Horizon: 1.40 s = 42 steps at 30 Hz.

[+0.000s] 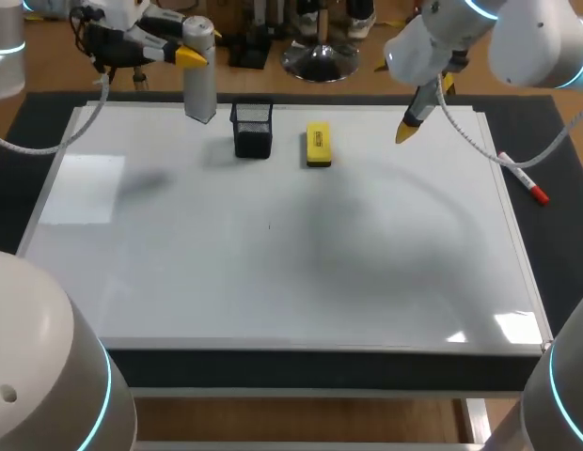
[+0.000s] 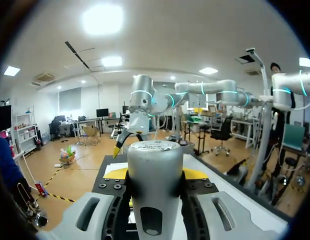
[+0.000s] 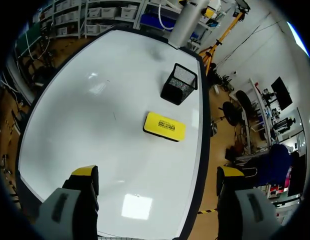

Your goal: Pick up the inspection probe, press it on each red-marked spot on the whiteboard one by one, put down the probe, pick up the eraser, and wipe off all the red marks.

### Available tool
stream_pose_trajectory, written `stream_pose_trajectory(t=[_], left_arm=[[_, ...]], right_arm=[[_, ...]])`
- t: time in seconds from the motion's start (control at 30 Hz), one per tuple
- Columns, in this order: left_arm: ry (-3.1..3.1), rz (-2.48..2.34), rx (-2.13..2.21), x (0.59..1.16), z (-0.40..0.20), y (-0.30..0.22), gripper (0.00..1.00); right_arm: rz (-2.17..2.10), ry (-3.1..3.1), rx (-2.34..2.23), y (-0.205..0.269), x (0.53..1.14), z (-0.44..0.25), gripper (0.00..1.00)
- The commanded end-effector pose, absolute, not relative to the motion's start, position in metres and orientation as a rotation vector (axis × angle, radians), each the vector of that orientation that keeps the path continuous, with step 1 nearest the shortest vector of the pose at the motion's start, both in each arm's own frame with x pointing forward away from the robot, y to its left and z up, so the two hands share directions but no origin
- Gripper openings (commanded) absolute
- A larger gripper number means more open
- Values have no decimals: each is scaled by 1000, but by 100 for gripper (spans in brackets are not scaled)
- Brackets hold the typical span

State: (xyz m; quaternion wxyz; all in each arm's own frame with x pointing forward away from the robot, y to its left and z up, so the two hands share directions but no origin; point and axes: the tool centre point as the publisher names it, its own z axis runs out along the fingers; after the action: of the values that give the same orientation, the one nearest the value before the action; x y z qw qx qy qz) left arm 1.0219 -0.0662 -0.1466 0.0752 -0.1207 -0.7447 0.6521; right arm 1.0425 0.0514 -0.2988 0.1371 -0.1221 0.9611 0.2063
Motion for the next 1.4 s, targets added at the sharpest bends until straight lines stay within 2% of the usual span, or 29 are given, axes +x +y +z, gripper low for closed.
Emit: stream_pose_trajectory(t=[0.03, 1.4], left_arm=[[-2322, 2037, -223, 1021, -141, -79, 0], [-2278, 2181, 21, 1061, -149, -134, 0]], right_arm=[[591, 2785, -356, 51, 1043, -298, 100], [591, 2785, -356, 51, 1043, -298, 100]])
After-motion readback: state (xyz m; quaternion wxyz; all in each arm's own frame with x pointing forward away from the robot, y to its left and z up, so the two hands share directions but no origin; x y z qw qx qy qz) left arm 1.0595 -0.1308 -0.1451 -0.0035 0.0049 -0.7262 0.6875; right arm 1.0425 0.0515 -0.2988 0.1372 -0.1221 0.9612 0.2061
